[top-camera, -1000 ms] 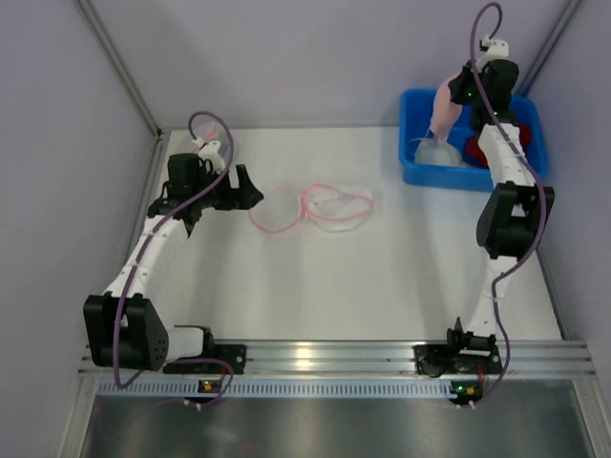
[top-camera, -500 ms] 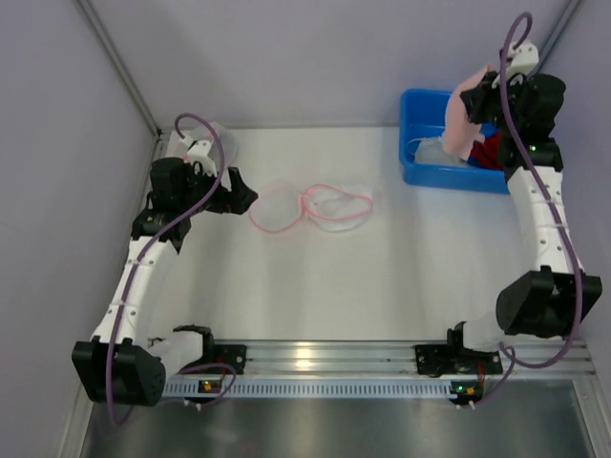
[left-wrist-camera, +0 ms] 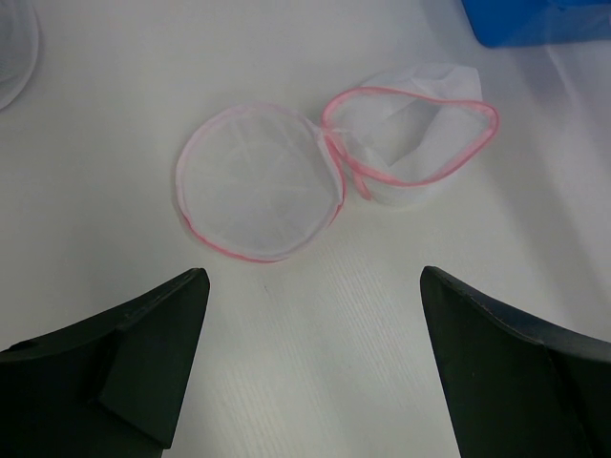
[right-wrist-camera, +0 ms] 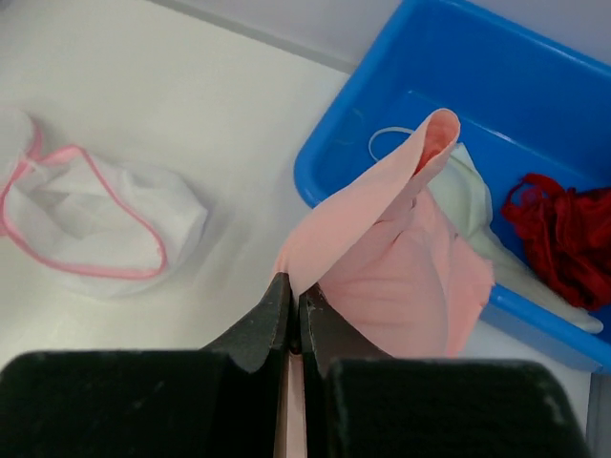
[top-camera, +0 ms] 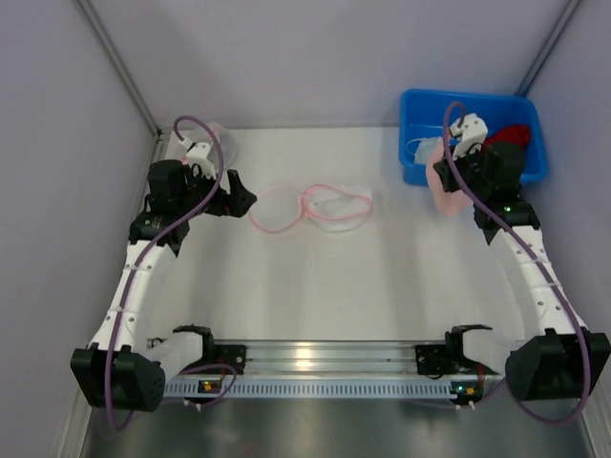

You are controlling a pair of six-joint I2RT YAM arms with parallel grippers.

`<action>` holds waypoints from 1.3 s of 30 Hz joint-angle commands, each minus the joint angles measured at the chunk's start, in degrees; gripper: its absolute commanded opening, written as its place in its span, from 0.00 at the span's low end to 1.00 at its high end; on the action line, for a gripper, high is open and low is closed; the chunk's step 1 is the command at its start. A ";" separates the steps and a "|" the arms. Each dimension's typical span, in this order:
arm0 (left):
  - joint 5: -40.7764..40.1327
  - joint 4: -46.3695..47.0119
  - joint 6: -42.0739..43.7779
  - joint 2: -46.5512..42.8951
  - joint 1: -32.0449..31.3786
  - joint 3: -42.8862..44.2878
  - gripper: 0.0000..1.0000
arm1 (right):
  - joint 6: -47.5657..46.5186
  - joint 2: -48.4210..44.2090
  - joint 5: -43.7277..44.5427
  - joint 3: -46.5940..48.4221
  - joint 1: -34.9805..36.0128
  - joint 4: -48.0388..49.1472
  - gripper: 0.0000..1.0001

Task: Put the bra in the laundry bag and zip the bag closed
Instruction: Place the bra at the center of the board, then adjust the bra at the center of the board.

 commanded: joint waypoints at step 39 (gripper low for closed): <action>1.64 -1.15 2.35 -2.37 0.08 -2.07 0.98 | -8.17 33.13 0.99 12.66 6.84 -7.34 0.52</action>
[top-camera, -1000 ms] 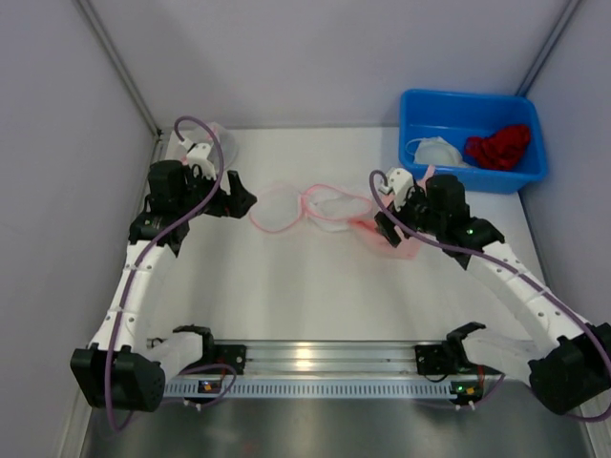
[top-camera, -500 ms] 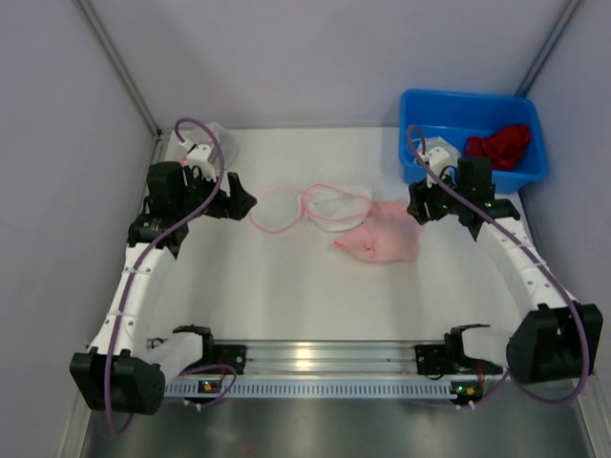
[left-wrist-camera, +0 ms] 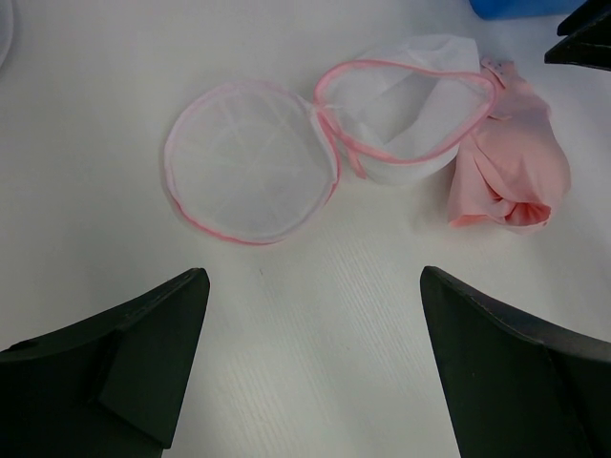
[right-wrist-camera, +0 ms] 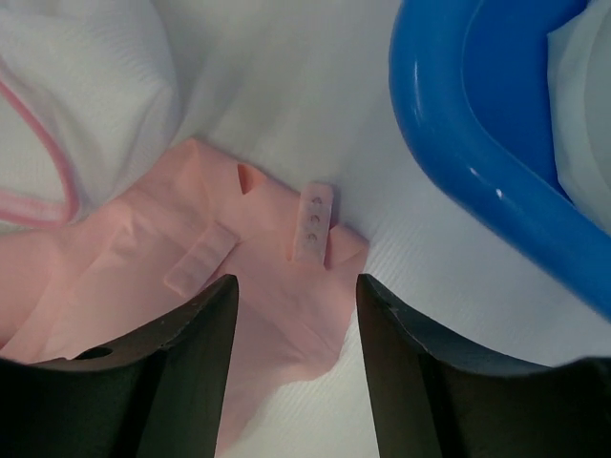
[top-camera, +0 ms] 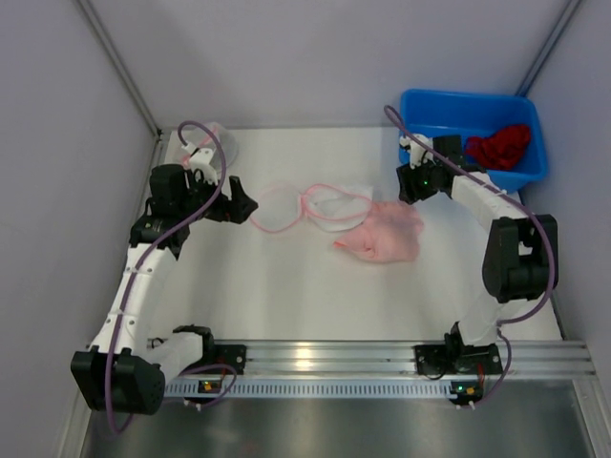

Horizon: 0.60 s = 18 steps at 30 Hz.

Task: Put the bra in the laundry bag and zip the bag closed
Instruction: Adjust the bra at the center of the board.

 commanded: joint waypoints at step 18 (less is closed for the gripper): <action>-0.81 -1.18 1.11 -2.52 0.08 -0.52 0.98 | -4.04 16.10 13.50 7.22 9.58 2.10 0.46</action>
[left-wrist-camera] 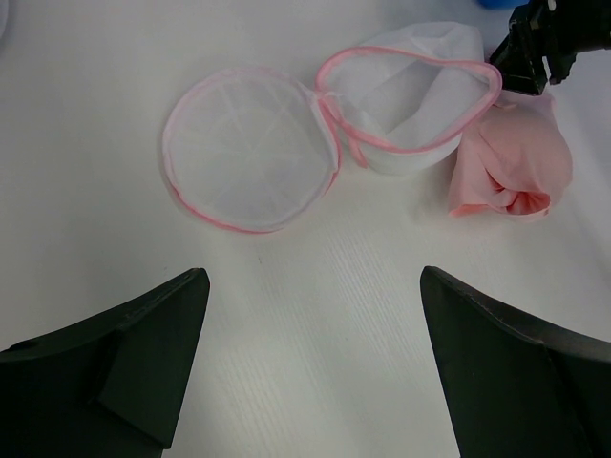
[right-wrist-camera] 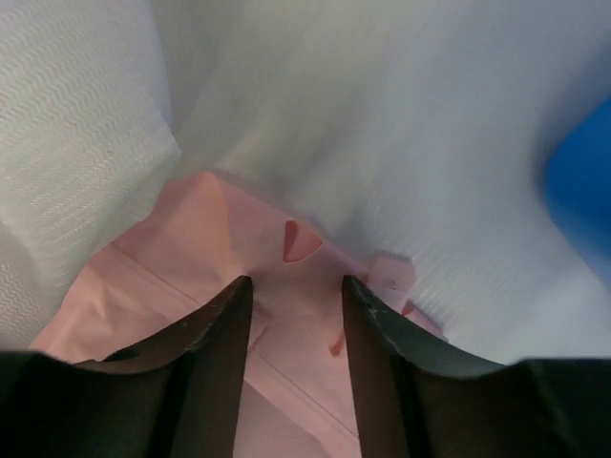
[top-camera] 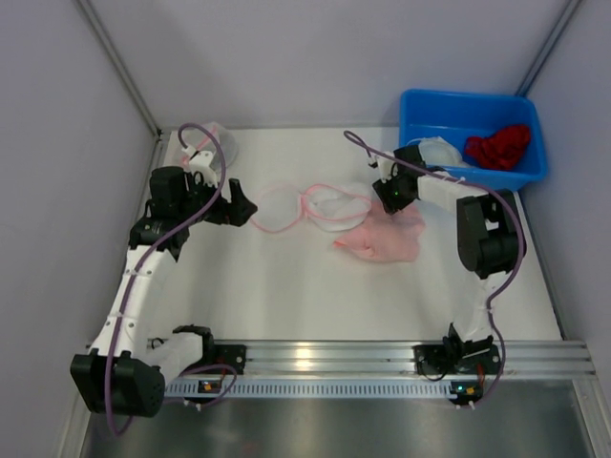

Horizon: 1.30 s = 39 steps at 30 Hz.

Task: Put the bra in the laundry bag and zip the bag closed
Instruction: Adjust the bra at the center of the board.

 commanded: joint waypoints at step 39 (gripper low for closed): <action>-2.07 -7.82 -3.89 -10.79 1.57 -1.69 0.97 | -5.56 -33.52 -15.43 20.42 33.09 -27.21 0.00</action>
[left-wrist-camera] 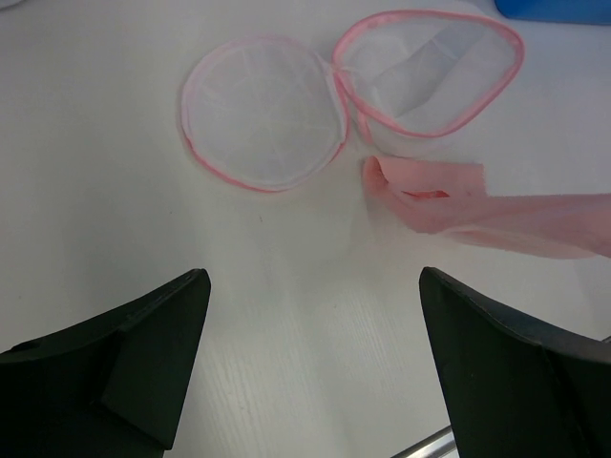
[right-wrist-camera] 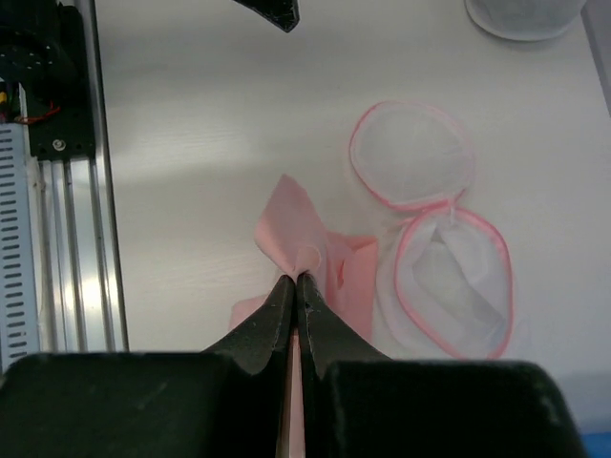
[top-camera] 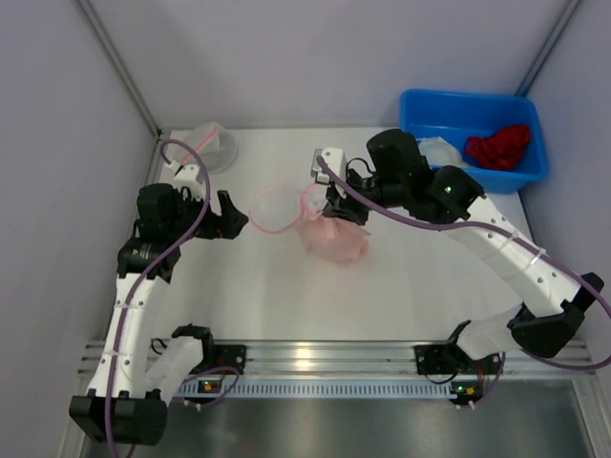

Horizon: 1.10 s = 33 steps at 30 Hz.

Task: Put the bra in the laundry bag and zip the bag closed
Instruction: Adjust the bra at the center of the board.

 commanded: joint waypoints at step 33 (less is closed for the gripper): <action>6.41 3.58 5.88 15.81 -14.13 -6.62 0.77 | -41.10 -23.22 18.11 -44.30 -8.77 -7.17 0.00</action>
